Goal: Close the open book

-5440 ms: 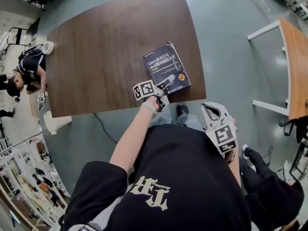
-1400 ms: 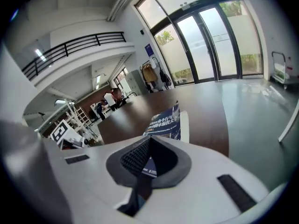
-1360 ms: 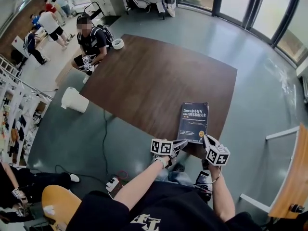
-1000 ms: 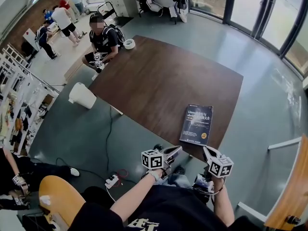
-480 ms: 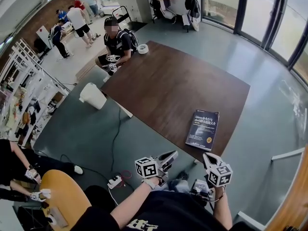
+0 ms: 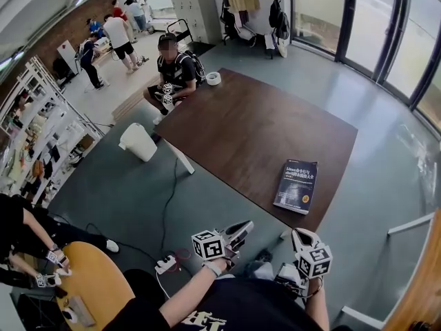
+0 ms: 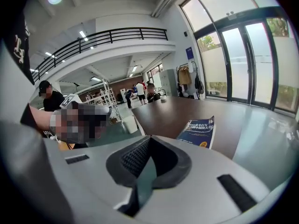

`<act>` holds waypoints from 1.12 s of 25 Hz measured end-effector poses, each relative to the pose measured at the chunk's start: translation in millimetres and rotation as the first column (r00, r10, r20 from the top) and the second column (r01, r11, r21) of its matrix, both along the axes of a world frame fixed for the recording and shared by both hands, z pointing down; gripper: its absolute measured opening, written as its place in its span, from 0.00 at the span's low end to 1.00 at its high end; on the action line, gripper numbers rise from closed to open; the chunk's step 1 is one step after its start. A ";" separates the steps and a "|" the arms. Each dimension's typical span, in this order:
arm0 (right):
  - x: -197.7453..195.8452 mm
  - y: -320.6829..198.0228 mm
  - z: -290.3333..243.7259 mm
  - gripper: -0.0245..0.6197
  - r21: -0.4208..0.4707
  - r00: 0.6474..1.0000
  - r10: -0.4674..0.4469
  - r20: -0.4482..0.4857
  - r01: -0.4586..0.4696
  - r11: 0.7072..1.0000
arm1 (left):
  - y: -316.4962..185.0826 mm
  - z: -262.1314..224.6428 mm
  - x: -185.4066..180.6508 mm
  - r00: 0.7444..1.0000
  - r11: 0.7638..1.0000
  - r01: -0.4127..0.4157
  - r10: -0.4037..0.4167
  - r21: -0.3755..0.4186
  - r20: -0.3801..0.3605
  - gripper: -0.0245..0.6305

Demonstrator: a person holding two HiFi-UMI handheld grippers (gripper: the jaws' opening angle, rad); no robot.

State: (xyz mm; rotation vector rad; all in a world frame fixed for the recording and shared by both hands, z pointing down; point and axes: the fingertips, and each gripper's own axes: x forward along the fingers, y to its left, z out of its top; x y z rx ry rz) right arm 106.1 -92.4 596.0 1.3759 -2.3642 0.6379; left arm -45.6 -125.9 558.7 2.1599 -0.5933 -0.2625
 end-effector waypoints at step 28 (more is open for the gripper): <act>-85.8 270.6 -36.9 0.02 0.054 0.980 0.028 -0.195 -0.018 0.998 | 217.8 4.9 -77.1 0.997 0.993 -0.080 0.078 0.086 0.024 0.04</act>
